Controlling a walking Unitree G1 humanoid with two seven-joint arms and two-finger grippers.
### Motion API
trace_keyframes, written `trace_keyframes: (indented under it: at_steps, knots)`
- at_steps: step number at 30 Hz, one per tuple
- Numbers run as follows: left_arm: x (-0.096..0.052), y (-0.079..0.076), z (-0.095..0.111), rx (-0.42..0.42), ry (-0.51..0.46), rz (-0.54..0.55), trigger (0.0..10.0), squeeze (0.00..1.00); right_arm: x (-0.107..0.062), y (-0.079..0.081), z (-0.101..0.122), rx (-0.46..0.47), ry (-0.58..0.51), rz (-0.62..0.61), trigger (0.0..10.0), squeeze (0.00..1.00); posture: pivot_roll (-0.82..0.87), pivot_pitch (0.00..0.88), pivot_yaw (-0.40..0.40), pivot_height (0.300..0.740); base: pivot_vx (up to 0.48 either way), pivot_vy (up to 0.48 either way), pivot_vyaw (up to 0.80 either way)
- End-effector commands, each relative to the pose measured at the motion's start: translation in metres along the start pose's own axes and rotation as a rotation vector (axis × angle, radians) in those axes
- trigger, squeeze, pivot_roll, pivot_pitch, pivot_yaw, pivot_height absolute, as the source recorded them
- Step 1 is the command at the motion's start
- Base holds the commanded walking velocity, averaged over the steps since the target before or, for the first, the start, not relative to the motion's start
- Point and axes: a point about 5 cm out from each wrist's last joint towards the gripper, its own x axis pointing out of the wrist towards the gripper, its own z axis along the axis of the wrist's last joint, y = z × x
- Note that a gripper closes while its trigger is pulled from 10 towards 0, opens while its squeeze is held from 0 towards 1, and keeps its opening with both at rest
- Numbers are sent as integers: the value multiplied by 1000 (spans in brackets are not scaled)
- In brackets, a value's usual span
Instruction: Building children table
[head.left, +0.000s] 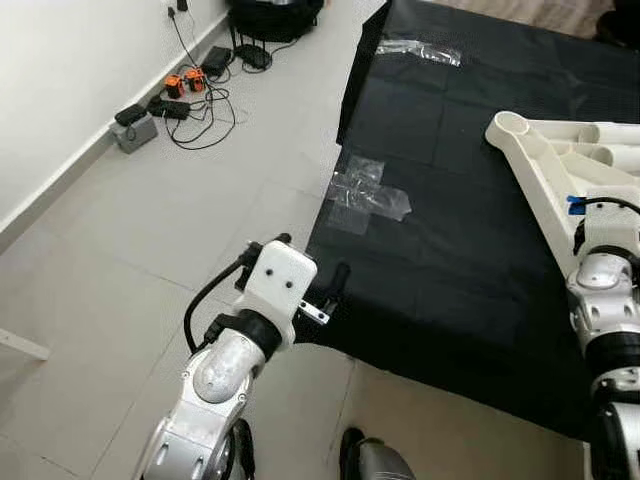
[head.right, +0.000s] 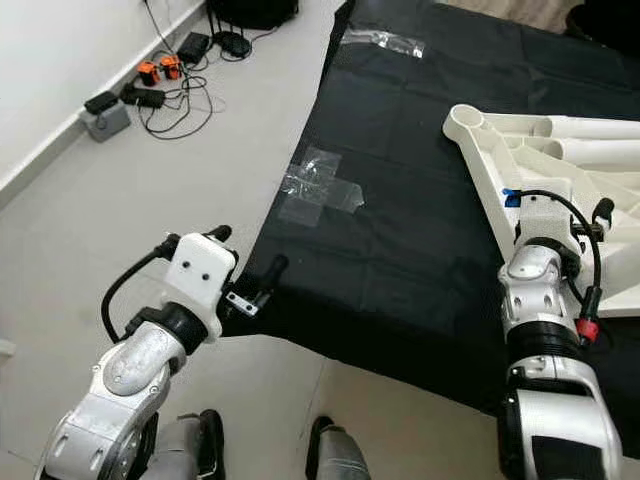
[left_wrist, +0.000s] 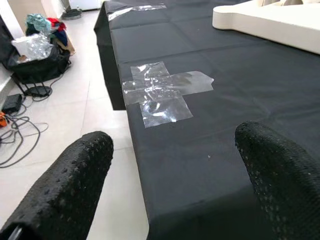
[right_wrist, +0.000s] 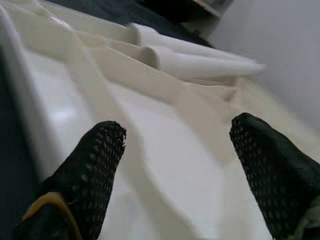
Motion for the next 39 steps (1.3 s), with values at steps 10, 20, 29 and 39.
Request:
trace_keyframes:
  at_steps: [10, 20, 29, 39]
  knots:
    - [-4, -4, -5, -13, 22, -10, 10000, 0, -8, 76, 113, 353, -180, 463, 10000, 0, 40, 213, -69, 740, 0, 0, 0]
    - [-4, -3, 0, -3, 13, -6, 10000, 0, 0, 95, 100, 37, 3, 483, 10000, 0, 38, 248, -93, 740, 0, 0, 0]
    - [-5, -7, 0, -15, 15, -8, 10000, 0, 8, 82, 95, -84, 21, 433, 10000, 0, 33, 261, -99, 740, 0, 0, 0]
    - [-2, 5, 1, -23, 13, 64, 10000, 0, 15, 63, 65, -168, 146, 403, 10000, 0, 6, 298, -104, 740, 0, 0, 0]
